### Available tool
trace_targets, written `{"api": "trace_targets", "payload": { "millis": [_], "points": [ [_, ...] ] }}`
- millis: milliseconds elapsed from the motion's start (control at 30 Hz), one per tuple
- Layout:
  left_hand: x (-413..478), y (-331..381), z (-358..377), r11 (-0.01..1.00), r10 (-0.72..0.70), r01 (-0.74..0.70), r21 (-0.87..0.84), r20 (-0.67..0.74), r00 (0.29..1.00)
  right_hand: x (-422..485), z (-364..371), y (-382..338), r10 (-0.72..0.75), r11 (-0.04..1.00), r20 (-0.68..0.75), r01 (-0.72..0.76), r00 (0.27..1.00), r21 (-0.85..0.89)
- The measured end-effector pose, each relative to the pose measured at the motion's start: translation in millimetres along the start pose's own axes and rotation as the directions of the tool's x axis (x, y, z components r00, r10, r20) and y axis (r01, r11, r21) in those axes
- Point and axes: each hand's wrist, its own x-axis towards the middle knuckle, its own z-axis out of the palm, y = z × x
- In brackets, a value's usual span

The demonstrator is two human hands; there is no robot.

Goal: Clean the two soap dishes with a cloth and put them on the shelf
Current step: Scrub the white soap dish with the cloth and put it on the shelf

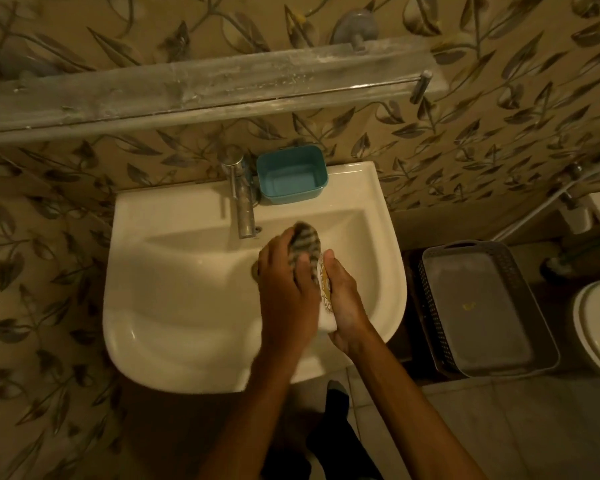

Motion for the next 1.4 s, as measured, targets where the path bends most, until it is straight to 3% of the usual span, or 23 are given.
{"api": "trace_targets", "payload": {
  "millis": [67,200,300,400,500,600,700,800,900,967,1033,1133,1300,1400],
  "points": [
    [22,-4,2,0.999,-0.042,0.044,-0.015,0.082,0.996,1,-2,0,-0.020,1.000,-0.026,0.020,0.999,-0.001],
    [-17,-10,15,0.991,-0.052,0.068,-0.114,0.135,0.989,11,-6,-10,-0.053,0.993,-0.255,0.079,0.965,0.092],
    [-49,-21,15,0.986,-0.083,0.103,-0.134,0.143,0.986,12,-13,-6,-0.058,0.997,-0.314,0.068,0.948,0.021],
    [-10,-23,12,0.994,-0.079,0.087,-0.062,0.114,0.990,6,-14,3,-0.081,0.992,-0.139,0.066,0.987,-0.110],
    [37,-21,4,0.989,-0.116,0.130,-0.065,0.181,0.977,10,-13,-4,-0.130,0.957,0.021,0.131,0.991,-0.259],
    [33,-30,0,0.955,-0.169,0.211,-0.210,0.201,0.965,23,-10,-23,-0.208,0.941,-0.009,0.197,0.978,-0.275],
    [-14,-36,3,0.937,-0.218,0.260,-0.231,0.192,0.957,33,-4,-39,-0.305,0.927,-0.100,0.271,0.947,-0.259],
    [-15,-34,4,0.909,-0.263,0.291,-0.297,0.131,0.956,32,6,-42,-0.379,0.806,0.089,0.376,0.921,-0.456],
    [12,-29,-10,0.869,-0.271,0.301,-0.392,0.131,0.953,29,4,-53,-0.284,0.684,0.301,0.412,0.910,-0.602],
    [29,-30,-22,0.915,-0.231,0.285,-0.284,0.209,0.950,26,-3,-62,-0.159,0.608,0.430,0.432,0.888,-0.666],
    [40,-32,-30,0.933,-0.212,0.304,-0.195,0.385,0.898,24,-4,-68,-0.135,0.462,0.513,0.513,0.847,-0.724],
    [41,-31,-35,0.913,-0.216,0.360,-0.193,0.518,0.828,30,-1,-75,-0.230,0.318,0.471,0.523,0.852,-0.791],
    [4,-46,-28,0.884,-0.281,0.412,-0.222,0.452,0.847,37,-6,-74,-0.353,0.364,0.381,0.501,0.854,-0.785],
    [-4,-46,-29,0.865,-0.310,0.448,-0.224,0.464,0.830,34,-7,-66,-0.242,0.244,0.493,0.545,0.835,-0.802]
  ]
}}
